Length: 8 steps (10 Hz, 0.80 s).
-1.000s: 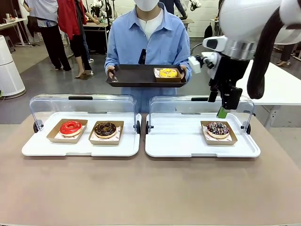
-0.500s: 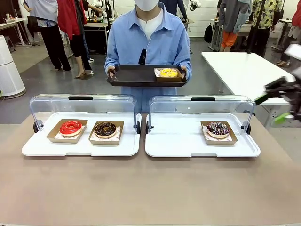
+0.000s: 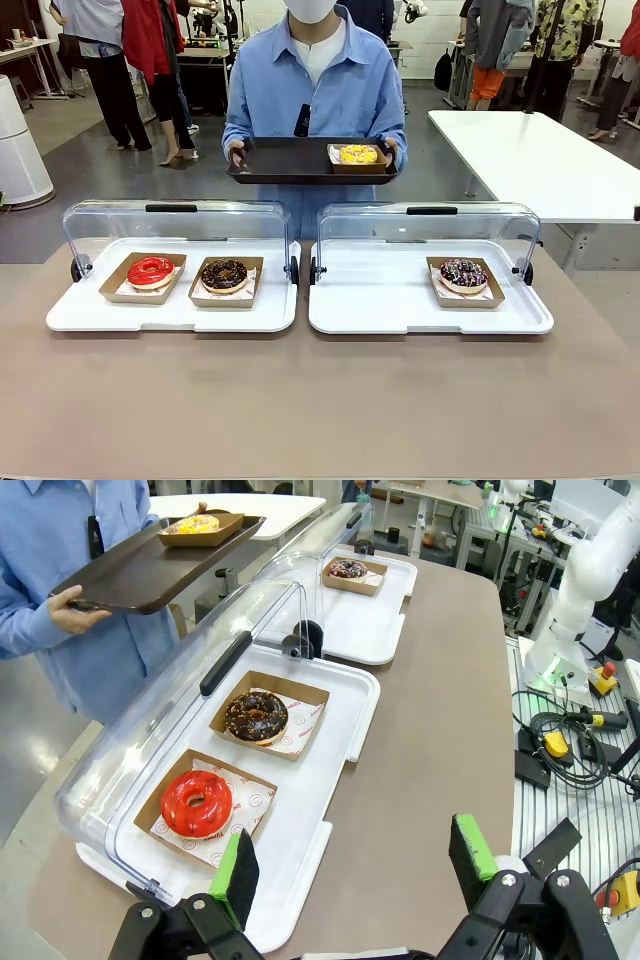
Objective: Provide the desired donut to the person.
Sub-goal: Pick up and lift the Paper togo box containing the Donut pointed at by the person.
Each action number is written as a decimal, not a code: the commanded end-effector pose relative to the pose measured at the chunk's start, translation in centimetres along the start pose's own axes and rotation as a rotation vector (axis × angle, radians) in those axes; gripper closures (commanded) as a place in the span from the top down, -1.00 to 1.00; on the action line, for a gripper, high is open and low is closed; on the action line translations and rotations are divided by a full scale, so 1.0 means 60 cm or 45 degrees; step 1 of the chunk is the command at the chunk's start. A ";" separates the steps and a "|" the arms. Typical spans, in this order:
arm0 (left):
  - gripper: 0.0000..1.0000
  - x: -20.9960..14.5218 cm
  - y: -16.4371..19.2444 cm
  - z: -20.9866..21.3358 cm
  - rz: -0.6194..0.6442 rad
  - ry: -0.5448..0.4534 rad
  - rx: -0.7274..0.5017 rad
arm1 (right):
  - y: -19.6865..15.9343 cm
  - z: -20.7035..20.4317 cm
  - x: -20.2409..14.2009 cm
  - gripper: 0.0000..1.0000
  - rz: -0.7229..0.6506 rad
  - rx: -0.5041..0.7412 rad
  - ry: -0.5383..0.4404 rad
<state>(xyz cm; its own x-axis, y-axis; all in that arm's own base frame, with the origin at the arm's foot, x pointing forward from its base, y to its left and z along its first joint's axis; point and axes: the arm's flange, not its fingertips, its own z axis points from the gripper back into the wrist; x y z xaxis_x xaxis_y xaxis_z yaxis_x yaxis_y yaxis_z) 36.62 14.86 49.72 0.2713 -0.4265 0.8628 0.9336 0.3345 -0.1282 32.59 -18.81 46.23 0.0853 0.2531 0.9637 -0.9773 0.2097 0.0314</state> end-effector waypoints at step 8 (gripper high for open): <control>1.00 0.001 0.001 0.001 -0.020 -0.033 0.003 | -0.015 -0.006 -0.009 1.00 -0.059 0.000 0.060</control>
<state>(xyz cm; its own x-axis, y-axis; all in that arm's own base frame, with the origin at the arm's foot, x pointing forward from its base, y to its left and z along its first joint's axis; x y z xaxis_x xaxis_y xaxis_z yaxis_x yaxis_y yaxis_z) 36.62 14.86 49.72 0.2713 -0.4266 0.8628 0.9337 0.3344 -0.1282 34.11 -18.52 45.55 0.1715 0.3016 0.9379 -0.9645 0.2455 0.0974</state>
